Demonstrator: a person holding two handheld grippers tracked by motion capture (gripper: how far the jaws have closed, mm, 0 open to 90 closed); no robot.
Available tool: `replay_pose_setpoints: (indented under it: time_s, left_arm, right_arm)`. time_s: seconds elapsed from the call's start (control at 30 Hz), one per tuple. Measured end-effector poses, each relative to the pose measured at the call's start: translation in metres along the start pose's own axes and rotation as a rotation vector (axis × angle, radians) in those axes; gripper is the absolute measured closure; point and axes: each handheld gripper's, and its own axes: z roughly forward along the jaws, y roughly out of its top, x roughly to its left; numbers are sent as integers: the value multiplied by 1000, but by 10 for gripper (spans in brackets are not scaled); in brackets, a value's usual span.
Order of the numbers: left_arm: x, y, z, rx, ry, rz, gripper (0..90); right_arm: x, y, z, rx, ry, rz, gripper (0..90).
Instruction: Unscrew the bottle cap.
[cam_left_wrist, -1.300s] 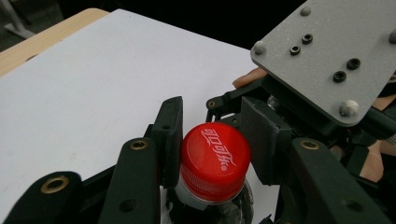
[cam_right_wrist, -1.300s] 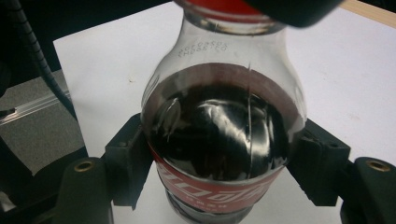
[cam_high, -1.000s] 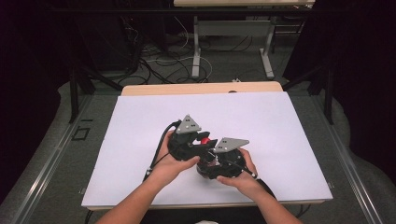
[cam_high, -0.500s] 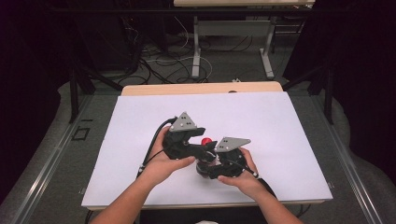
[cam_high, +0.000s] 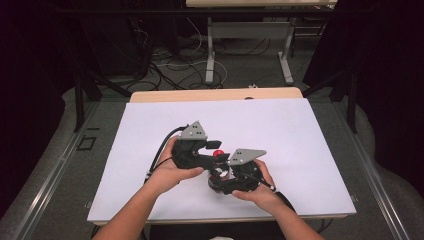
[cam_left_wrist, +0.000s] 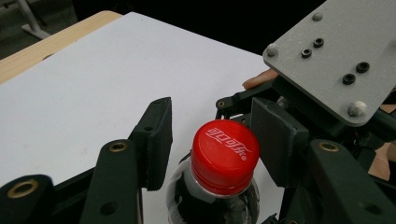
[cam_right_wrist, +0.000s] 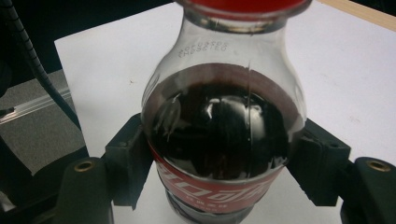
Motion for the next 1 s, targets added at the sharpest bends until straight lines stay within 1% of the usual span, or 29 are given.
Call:
replay_pose_setpoints:
  time_s: [0.03,0.07,0.17,0.2,0.23,0.27,0.33,0.37,0.4,0.43,0.47,0.5,0.53,0.57,0.63,0.67,0.7,0.73,0.77,0.8,0.83,0.87,0.9,0.93,1.0]
  left_arm:
    - [1,0,0,15,-12,8,506]
    - [0,0,2,12,-7,5,514]
    - [-1,0,5,19,-14,7,554]
    - [-2,1,6,19,-11,13,570]
    - [-3,1,7,21,-8,11,587]
    - [-5,2,8,13,4,14,609]
    - [-8,2,10,3,40,11,613]
    - [-9,3,11,7,54,1,614]
    - [-12,3,13,-4,88,-4,615]
    - [-14,3,14,-5,114,-14,616]
    - [-15,3,14,4,132,-24,617]
    - [-17,3,16,-10,163,-37,617]
    - [-19,3,17,-10,184,-41,618]
    - [-21,4,18,-9,202,-53,618]
    - [-24,4,19,-15,231,-68,618]
    - [-25,5,20,-17,232,-70,617]
    - [-25,5,20,-19,232,-72,616]
    - [-25,6,20,-18,223,-70,612]
    - [-24,6,19,-18,211,-71,580]
    - [-23,7,17,-24,204,-73,534]
    - [-23,8,16,-33,204,-76,515]
    - [-22,8,14,-39,201,-77,500]
    - [-21,9,10,-40,197,-74,479]
    - [-20,10,7,-37,194,-70,462]
    - [-17,10,2,-39,165,-62,461]
  right_arm:
    - [0,0,0,18,7,-1,296]
    - [0,0,0,20,4,-3,296]
    - [1,-1,2,9,1,-8,296]
    - [1,-1,3,10,2,-10,296]
    - [2,-1,3,8,0,-7,296]
    - [2,-1,3,8,-2,-9,296]
    - [1,-1,2,9,-4,-2,297]
    - [0,-1,2,19,-6,0,297]
    - [0,-1,2,21,-11,-1,297]
    - [0,-1,1,23,-21,4,297]
    - [0,-1,2,13,-32,5,297]
    - [-1,-1,2,13,-36,8,297]
    - [-1,-2,3,13,-40,18,297]
    - [-1,-2,3,13,-42,23,298]
    - [-1,-2,3,10,-51,17,297]
    - [-2,-2,2,22,-47,16,297]
    - [-2,-2,1,19,-50,17,297]
    - [-2,-2,2,4,-55,18,297]
    - [-2,-2,1,6,-50,19,297]
    - [-3,-2,1,-3,-55,18,297]
    - [-4,-2,1,0,-53,17,297]
    - [-4,-2,1,-1,-52,17,297]
    - [-4,-1,0,11,-44,20,297]
    - [-4,-2,0,-2,-45,17,296]
    - [-4,-1,-1,9,-36,14,297]
